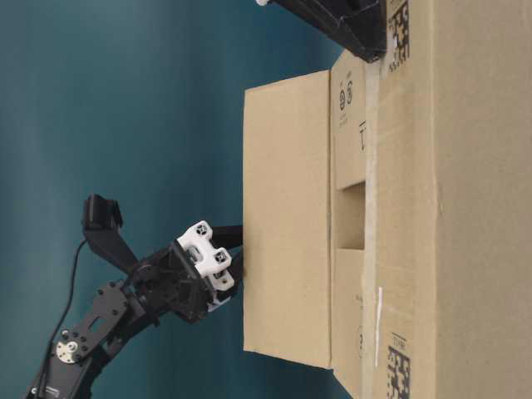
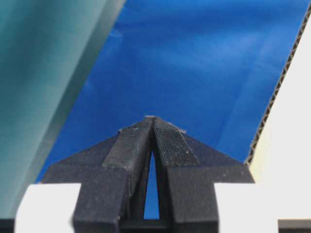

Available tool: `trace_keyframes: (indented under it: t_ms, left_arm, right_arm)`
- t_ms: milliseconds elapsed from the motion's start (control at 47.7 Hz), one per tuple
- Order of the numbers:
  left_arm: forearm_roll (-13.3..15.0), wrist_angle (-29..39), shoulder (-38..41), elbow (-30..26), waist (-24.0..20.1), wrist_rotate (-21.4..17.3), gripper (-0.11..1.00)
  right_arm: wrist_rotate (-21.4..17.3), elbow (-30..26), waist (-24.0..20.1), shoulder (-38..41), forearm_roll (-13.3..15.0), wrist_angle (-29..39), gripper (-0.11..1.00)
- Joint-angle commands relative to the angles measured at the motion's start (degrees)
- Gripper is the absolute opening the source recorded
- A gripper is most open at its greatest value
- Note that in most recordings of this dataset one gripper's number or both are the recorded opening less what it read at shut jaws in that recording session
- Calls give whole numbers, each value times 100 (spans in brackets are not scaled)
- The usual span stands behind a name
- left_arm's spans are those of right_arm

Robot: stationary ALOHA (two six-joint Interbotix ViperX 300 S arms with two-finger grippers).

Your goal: Close the cardboard box.

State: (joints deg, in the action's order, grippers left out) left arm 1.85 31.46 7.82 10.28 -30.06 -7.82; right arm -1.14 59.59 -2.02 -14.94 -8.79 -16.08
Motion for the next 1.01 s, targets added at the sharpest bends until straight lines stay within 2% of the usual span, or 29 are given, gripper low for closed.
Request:
trace_keyframes:
  t_ms: [0, 524, 985]
  left_arm:
    - [-9, 53, -97, -167, 70, -9, 0]
    - [-9, 791, -431, -439, 483, 26, 0]
    - [18, 835, -923, 211, 1503, 334, 0]
  right_arm:
    - [9, -62, 9, -9, -9, -9, 0]
    - [9, -62, 9, -9, -9, -18, 0]
    - [35, -62, 26, -9, -9, -26, 0]
